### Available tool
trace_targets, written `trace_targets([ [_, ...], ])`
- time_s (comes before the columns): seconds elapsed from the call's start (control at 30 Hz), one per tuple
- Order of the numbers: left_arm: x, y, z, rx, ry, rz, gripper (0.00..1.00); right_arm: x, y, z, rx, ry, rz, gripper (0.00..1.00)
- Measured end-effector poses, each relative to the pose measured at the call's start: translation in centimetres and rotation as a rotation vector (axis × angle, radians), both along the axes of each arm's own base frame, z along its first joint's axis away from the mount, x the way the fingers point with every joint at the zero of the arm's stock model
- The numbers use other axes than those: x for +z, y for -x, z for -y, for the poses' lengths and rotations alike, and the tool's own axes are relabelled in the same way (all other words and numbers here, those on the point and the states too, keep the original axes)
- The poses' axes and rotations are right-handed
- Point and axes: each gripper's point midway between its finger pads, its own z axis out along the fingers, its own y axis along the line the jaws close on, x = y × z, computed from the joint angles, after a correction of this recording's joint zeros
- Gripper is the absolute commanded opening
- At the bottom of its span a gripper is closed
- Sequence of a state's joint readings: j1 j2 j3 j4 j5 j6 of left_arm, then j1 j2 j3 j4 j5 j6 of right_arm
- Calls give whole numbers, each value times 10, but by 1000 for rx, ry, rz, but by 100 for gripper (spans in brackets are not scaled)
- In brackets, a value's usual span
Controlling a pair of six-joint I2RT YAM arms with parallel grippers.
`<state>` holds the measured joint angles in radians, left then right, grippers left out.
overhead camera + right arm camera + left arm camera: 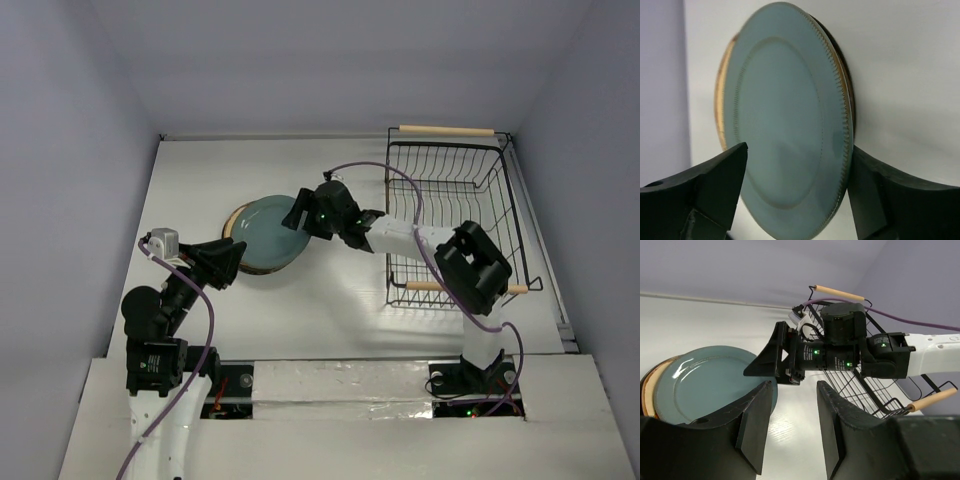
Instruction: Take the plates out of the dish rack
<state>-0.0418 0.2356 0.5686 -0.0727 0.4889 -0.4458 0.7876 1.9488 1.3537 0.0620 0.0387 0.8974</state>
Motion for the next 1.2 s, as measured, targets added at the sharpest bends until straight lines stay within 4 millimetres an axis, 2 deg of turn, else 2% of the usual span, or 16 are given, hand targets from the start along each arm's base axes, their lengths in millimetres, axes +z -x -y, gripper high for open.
trace_targets([
  [0.2,0,0,0,0,0,0,38,-14,4,29,-9,196,23,96],
  [0.3,0,0,0,0,0,0,38,-10,4,40,-18,249,45,97],
  [0.4,0,0,0,0,0,0,38,4,4,50,-28,274,81,96],
  [0.47,0,0,0,0,0,0,39,18,8,56,-28,270,113,86],
  [0.57,0,0,0,1,0,0,48,50,22,74,-24,253,171,19],
  [0.6,0,0,0,1,-1,1,51,65,27,80,-29,240,200,0],
  [0.7,0,0,0,0,-1,0,67,116,43,102,-46,179,300,0],
  [0.77,-1,0,0,1,-3,-1,77,158,60,125,-71,128,387,0],
  [0.8,-1,0,0,2,-2,-3,79,178,70,137,-84,98,432,3],
  [0.83,-1,0,-1,3,-2,-4,82,198,80,152,-105,68,478,25],
  [0.9,-1,0,-1,5,-2,-5,85,239,101,183,-161,-1,574,45],
  [0.93,-1,-1,-1,8,-2,-5,87,255,110,198,-191,-28,618,67],
  [0.97,-1,-1,-2,11,-2,-5,87,270,120,216,-234,-59,655,75],
  [1.03,-2,-2,-3,18,-2,-6,89,291,136,250,-317,-98,718,88],
  [1.07,-2,-2,-4,21,-2,-6,90,298,144,266,-361,-123,741,90],
  [1.2,-1,-2,-4,22,-2,-5,90,305,167,321,-521,-168,786,98],
])
